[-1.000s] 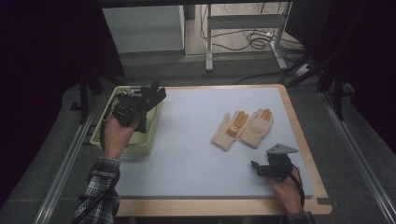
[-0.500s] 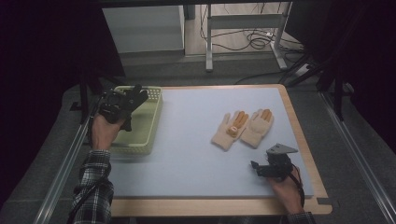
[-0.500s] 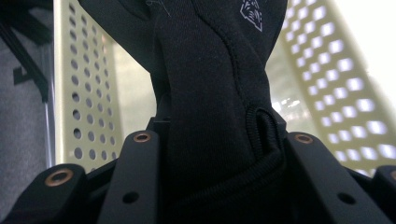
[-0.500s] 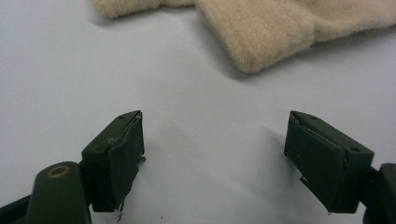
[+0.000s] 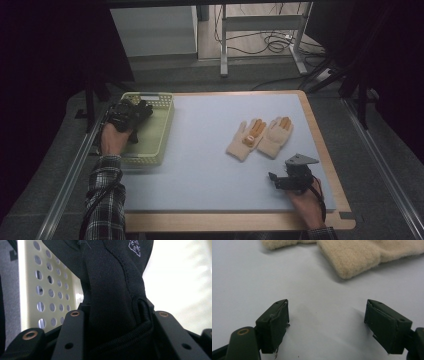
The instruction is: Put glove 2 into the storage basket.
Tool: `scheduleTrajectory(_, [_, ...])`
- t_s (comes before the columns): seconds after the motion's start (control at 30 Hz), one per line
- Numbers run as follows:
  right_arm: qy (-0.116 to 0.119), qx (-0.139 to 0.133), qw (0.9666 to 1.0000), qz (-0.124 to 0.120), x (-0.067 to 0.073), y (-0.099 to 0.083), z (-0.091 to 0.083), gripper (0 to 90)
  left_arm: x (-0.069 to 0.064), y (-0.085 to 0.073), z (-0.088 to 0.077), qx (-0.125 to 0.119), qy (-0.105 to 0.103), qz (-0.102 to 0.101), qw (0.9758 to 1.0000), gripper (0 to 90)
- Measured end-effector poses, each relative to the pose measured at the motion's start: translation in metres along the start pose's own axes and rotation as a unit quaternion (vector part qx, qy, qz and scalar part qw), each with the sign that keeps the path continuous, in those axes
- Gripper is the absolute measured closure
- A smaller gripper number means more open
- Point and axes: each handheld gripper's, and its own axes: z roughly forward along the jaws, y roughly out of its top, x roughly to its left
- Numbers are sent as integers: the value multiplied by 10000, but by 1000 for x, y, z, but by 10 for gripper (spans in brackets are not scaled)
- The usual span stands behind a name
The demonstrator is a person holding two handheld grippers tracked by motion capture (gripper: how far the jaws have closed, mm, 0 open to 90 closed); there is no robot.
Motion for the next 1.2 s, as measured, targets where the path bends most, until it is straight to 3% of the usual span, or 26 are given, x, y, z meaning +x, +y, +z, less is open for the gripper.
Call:
scheduleTrajectory(0.1, [2,0,10000,0,0,0,0,195,4,0,7,138,91,-26,9999,601])
scheduleTrajectory(0.23, [2,4,10000,-1,0,0,0,195,8,-2,15,253,17,-84,9996,562])
scheduleTrajectory(0.33, [4,5,10000,2,0,0,0,195,8,-3,22,416,123,111,9990,416])
scheduleTrajectory(0.53, [1,6,10000,-3,0,0,0,195,7,-3,17,470,-139,210,9986,113])
scheduleTrajectory(0.67, [1,6,10000,-2,0,0,0,195,10,-4,6,313,-264,134,9991,49])
scheduleTrajectory(0.77, [1,6,10000,-4,0,0,0,195,14,-7,-1,161,-457,44,9988,38])
scheduleTrajectory(0.93, [1,6,10000,-3,0,0,0,195,15,-12,-10,-12,-546,53,9985,39])
scheduleTrajectory(1.2, [1,7,10000,-2,0,0,0,195,9,-26,-25,-629,-880,78,9941,25])
